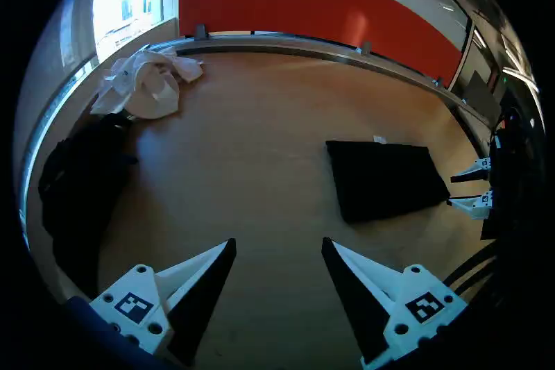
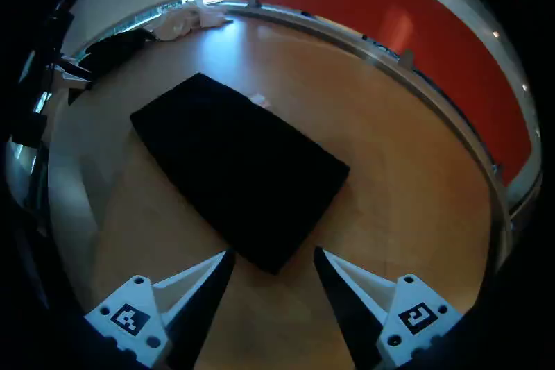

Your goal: Fold towel

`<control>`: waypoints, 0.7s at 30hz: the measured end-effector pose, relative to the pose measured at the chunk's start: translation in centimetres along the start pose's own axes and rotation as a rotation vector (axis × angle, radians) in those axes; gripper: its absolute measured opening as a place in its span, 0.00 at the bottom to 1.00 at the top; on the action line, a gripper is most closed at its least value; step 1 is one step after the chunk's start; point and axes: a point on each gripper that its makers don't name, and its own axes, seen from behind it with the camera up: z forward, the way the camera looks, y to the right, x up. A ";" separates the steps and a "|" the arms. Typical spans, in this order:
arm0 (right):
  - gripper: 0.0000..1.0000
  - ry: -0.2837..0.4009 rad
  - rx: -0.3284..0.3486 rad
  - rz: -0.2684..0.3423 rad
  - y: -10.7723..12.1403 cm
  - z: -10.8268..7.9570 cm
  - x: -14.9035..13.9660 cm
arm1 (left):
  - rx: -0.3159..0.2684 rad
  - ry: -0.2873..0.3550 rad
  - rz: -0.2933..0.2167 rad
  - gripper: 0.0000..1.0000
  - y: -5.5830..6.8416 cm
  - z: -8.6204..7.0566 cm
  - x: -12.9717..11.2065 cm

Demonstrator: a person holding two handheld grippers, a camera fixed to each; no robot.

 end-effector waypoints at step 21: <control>0.29 -0.049 0.066 0.010 -0.3 0.7 -1.6 | -0.005 -0.002 -0.002 0.92 -0.1 -0.1 -0.2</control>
